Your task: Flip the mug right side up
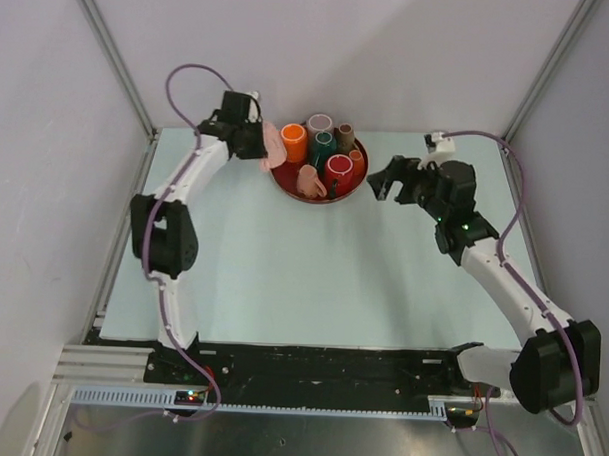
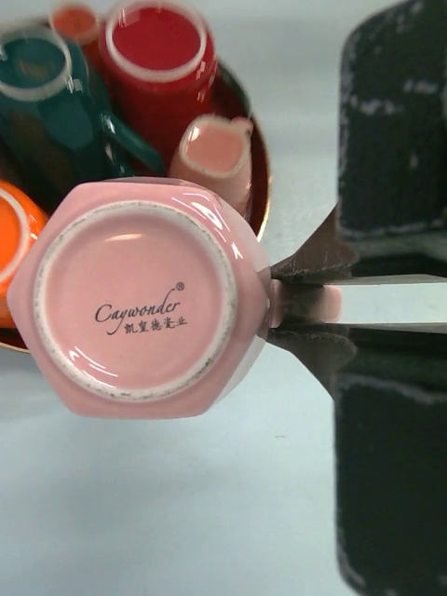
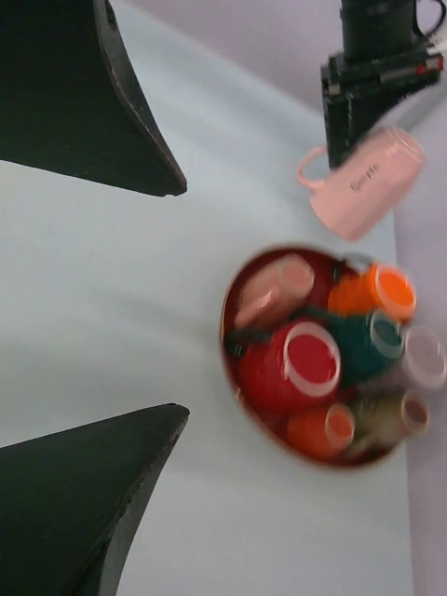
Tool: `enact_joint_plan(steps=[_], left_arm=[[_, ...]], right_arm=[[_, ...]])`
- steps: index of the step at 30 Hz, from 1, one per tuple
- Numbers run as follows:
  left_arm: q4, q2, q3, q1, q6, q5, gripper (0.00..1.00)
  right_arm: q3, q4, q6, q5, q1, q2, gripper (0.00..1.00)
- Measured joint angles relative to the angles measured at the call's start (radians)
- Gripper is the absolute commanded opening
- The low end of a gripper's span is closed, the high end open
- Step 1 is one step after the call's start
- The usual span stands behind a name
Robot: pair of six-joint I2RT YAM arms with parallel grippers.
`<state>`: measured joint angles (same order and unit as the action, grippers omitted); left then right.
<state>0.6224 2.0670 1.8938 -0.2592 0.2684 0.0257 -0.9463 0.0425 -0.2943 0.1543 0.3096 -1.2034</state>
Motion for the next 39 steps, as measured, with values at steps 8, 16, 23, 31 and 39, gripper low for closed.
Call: enact_joint_plan(steps=[8,16,23,31,39], left_arm=[[0.035,-0.247,0.003,0.030,0.010,0.320,0.00],[0.043,-0.292,0.032,-0.017,0.094,0.638,0.00],[0.061,-0.292,0.032,-0.045,0.124,0.722,0.00],[0.023,-0.293,-0.008,-0.047,0.166,0.747,0.34],[0.023,-0.315,-0.115,-0.050,0.045,0.579,0.99]], right_arm=[[-0.126,0.230,-0.261,0.223,0.078,-0.182,0.99],[-0.224,0.457,-0.508,0.338,0.097,-0.357,0.99],[-0.259,0.528,-0.590,0.351,0.106,-0.401,0.87],[-0.262,0.668,-0.686,0.457,0.090,-0.433,0.01],[-0.262,0.169,-0.529,0.279,0.013,-0.310,0.00]])
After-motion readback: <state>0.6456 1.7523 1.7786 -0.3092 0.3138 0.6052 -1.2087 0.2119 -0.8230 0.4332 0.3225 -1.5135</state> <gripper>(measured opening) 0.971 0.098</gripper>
